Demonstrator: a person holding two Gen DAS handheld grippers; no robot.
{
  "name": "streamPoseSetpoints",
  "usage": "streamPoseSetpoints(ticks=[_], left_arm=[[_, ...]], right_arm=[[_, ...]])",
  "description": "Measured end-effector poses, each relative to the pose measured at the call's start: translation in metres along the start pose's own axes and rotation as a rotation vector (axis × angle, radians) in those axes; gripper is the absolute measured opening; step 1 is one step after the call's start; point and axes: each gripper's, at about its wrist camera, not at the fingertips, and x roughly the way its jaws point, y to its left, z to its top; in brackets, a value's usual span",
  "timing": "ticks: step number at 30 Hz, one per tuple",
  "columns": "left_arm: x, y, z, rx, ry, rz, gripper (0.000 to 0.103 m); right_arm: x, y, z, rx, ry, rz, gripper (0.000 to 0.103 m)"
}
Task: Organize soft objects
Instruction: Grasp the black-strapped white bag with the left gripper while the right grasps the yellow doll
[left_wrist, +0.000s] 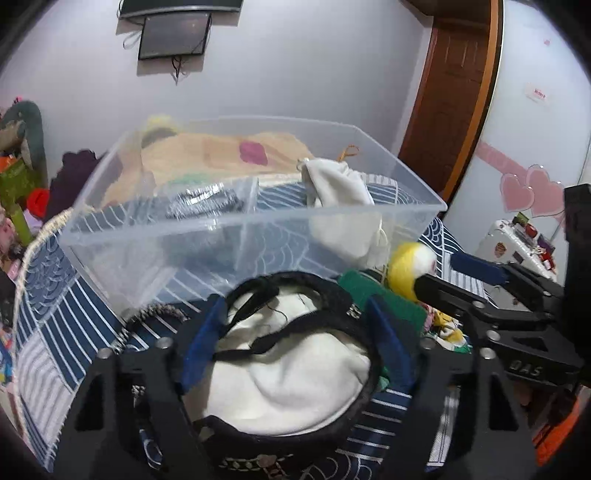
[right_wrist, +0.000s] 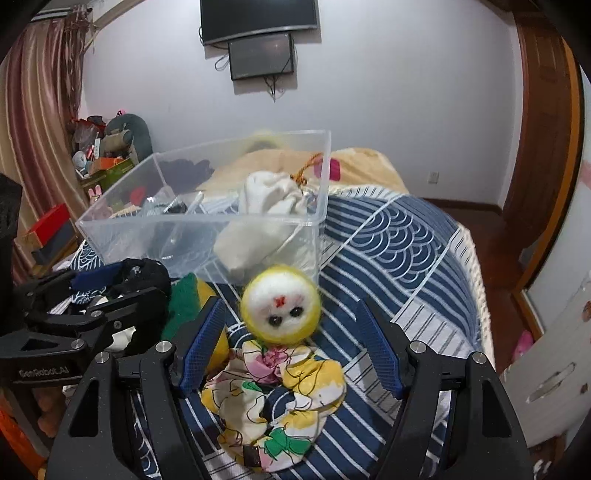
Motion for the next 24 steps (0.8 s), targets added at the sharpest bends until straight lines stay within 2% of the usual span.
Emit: streamPoseSetpoints(ticks=[5, 7, 10, 15, 24], left_arm=[[-0.006, 0.007, -0.004, -0.012, -0.002, -0.037, 0.049], [-0.01, 0.008, -0.007, -0.013, -0.007, -0.042, 0.041], [-0.016, 0.012, -0.011, -0.01, -0.018, -0.051, 0.032], [-0.032, 0.014, -0.01, 0.0, -0.074, -0.03, 0.022], [-0.07, 0.021, 0.002, -0.03, -0.178, 0.011, 0.015]], right_arm=[[0.008, 0.001, -0.002, 0.012, 0.033, 0.023, 0.055], [0.011, 0.002, -0.003, 0.01, 0.043, 0.029, 0.043], [0.014, 0.002, -0.005, 0.006, 0.06, 0.034, 0.042], [0.005, 0.001, -0.006, 0.009, 0.034, 0.029, 0.041], [-0.032, 0.013, 0.005, -0.022, -0.062, 0.049, 0.041]])
